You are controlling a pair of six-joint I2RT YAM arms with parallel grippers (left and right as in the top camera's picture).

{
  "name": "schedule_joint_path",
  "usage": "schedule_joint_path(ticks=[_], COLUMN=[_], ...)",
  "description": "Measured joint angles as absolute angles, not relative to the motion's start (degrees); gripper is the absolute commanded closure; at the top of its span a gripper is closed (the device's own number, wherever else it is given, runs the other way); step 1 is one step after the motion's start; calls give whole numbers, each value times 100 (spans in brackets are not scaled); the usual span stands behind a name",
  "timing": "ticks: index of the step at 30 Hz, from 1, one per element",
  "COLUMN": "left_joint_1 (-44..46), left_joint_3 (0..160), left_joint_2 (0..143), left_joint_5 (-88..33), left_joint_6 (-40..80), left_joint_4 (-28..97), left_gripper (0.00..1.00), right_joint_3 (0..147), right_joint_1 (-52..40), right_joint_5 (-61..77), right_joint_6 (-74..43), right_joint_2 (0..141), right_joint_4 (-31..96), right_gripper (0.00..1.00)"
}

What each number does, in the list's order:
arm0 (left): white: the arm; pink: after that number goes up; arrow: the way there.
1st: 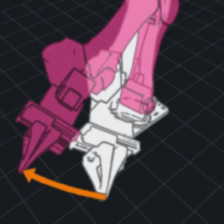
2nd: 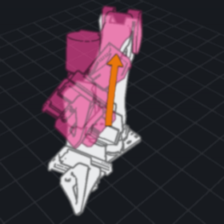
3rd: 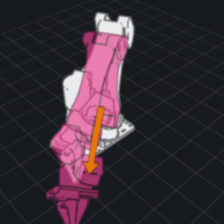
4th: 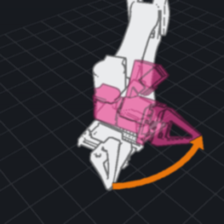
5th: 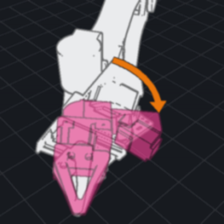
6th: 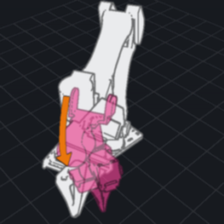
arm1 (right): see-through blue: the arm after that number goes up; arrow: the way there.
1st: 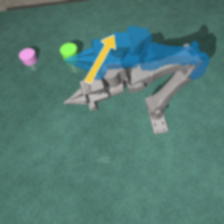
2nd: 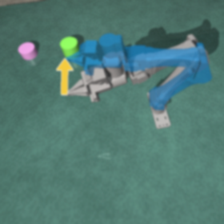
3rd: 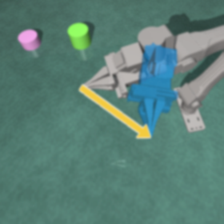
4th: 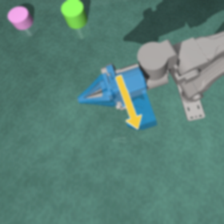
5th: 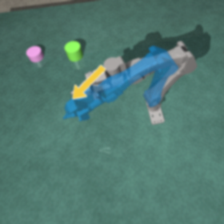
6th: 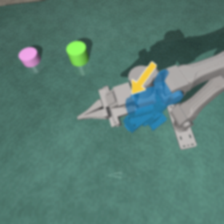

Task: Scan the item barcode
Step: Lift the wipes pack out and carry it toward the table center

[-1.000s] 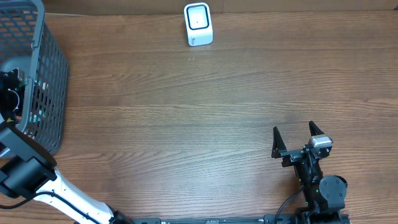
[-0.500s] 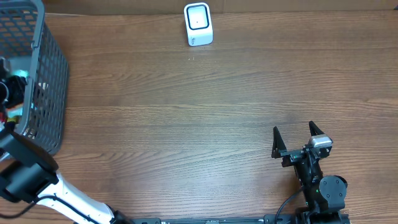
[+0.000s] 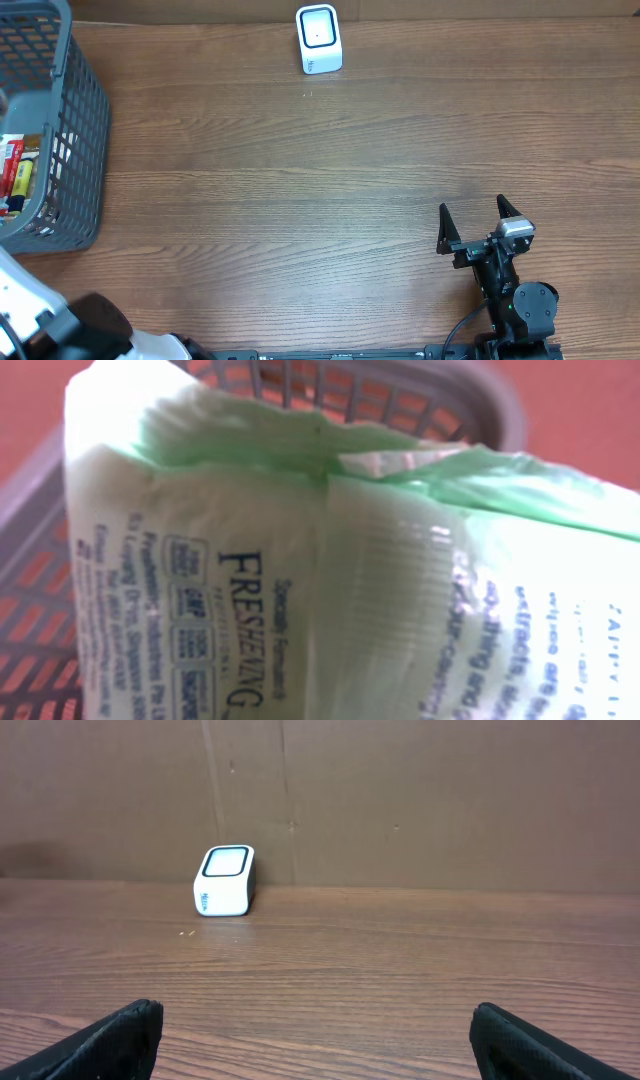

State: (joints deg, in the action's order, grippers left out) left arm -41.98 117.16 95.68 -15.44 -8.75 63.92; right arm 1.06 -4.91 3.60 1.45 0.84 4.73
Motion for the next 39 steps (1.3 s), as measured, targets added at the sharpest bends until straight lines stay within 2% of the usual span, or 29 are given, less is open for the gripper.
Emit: schedule_joint_path(ticks=[6, 16, 39], left_joint_1=[-3854, -2545, 121], left_joint_3=[11716, 11719, 11732], left_joint_2=[8947, 8173, 8103], left_joint_5=[-1549, -1542, -1085], left_joint_6=[-670, -534, 14], left_joint_4=[6536, 7063, 8270], left_gripper=[69, 69, 72], right_joint_3=[106, 106, 106], right_joint_1=[-491, -491, -491], right_joint_5=[357, 360, 360], right_joint_6=[148, 145, 145], right_joint_2=[84, 84, 84], right_joint_4=[473, 473, 473], right_gripper=[0, 0, 0])
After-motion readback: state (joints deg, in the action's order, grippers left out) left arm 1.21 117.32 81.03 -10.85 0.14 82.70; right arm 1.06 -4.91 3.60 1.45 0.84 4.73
